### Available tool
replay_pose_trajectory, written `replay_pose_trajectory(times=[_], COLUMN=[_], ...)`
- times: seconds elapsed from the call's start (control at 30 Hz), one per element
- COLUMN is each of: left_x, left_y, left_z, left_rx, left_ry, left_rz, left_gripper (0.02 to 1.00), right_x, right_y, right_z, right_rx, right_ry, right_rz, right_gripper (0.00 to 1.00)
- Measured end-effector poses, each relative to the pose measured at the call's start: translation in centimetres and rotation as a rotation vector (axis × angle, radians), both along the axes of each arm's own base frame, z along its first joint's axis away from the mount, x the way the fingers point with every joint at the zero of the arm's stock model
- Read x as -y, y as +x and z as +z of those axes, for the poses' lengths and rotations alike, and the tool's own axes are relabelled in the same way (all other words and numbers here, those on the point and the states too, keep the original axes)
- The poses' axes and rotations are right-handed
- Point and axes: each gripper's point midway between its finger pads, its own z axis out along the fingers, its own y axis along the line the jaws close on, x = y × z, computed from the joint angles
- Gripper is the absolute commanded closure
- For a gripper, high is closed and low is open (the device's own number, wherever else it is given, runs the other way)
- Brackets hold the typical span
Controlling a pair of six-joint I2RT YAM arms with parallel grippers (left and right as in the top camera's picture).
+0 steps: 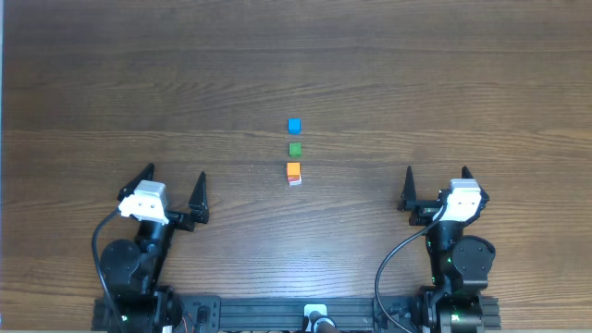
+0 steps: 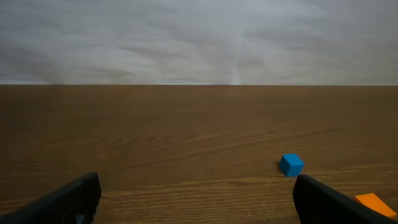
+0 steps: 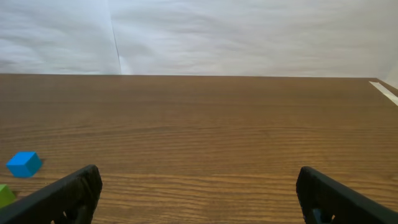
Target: Stack Cubes
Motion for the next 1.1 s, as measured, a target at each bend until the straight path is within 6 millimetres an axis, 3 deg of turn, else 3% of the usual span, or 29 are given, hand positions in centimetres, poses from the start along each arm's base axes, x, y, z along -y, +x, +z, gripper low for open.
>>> replay_pose_trajectory(times=[0.43,0.83,0.93,1.1], left_x=[0.0,0.0,0.1,0.1], left_y=[0.0,0.0,0.0,0.0], left_z=[0.0,0.0,0.0,0.0], left_rx=[0.0,0.0,0.0,0.0], left_ry=[0.0,0.0,0.0,0.0], left_rz=[-0.003,-0.003,-0.003,-0.003], left_gripper=[0.02,0.018,0.018,0.018], right_x=[-0.1,-1.9,-2.0,-2.7], right_y=[0.1,-0.3,-0.7,-0.8], right_z=[1.0,1.2,3.3,9.5], right_rx=[0.039,0.004,0.007,0.015], right_ry=[0.01,0.082,0.085,0.092], right_rz=[0.004,0.103,0.111,0.148], right_gripper=[0.009,0.009,0.009,0.009])
